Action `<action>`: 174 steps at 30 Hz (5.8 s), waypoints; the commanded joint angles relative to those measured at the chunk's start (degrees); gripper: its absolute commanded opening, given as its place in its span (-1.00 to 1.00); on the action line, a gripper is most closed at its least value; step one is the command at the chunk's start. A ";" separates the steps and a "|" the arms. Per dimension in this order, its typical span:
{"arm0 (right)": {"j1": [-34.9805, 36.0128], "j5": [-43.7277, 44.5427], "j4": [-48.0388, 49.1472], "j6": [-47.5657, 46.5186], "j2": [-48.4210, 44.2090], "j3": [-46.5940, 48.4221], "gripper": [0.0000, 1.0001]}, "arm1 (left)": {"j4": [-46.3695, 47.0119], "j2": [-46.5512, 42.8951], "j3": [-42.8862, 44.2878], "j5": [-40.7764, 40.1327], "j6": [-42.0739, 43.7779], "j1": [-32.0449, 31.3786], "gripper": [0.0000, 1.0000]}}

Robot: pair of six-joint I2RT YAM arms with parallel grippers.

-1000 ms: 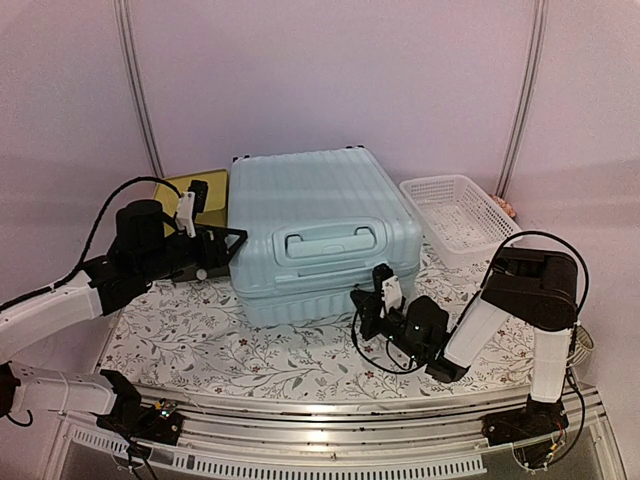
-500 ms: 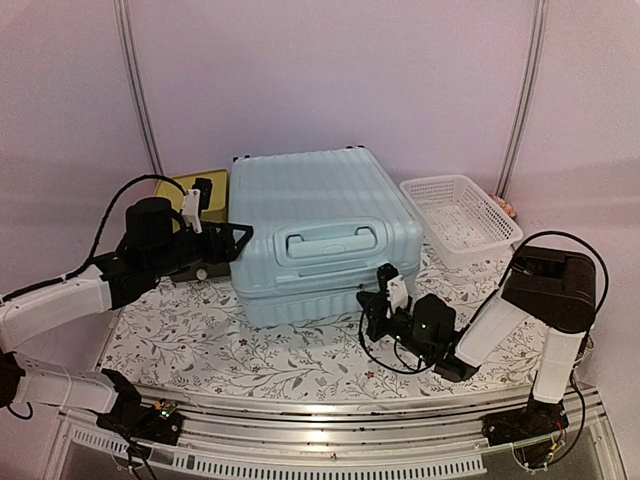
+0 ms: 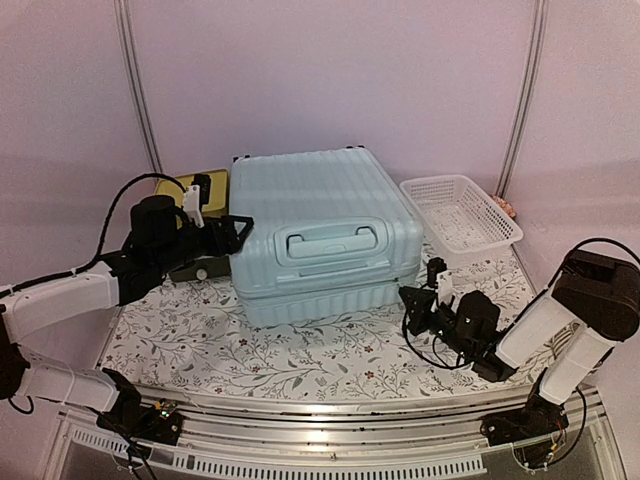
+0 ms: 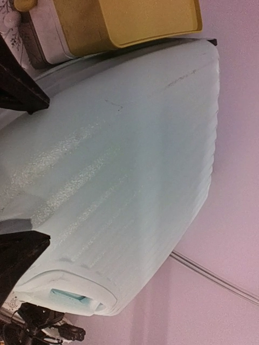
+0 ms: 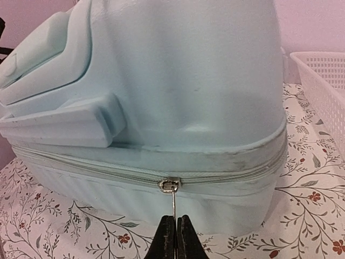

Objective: Open, take out, and arrange the luggage
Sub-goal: Unzip the zipper of the luggage, then adjust the luggage at the center of the board.

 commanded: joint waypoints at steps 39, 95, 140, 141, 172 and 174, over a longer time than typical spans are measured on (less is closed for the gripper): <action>-13.55 -3.44 -31.78 1.93 -32.27 -2.12 0.84 | -15.22 -7.30 1.10 -1.40 0.94 0.66 0.95; -27.61 -43.01 -77.33 7.52 -3.20 52.88 0.98 | -8.69 11.35 7.99 17.38 -3.81 5.76 0.96; -12.82 -46.92 -84.12 6.20 -20.02 41.31 0.98 | -31.54 1.38 19.77 -0.69 7.04 1.43 0.97; -12.25 -46.74 -83.99 6.23 -19.65 41.50 0.98 | -31.16 -0.31 19.05 -0.46 6.75 1.45 0.96; -16.89 -46.62 -85.94 6.76 -14.17 48.62 0.98 | -30.53 -12.94 6.71 -1.69 -4.18 5.23 0.97; -13.32 -47.12 -84.95 6.76 -12.48 49.68 0.98 | -30.80 -13.95 6.48 -2.97 -4.22 5.63 0.97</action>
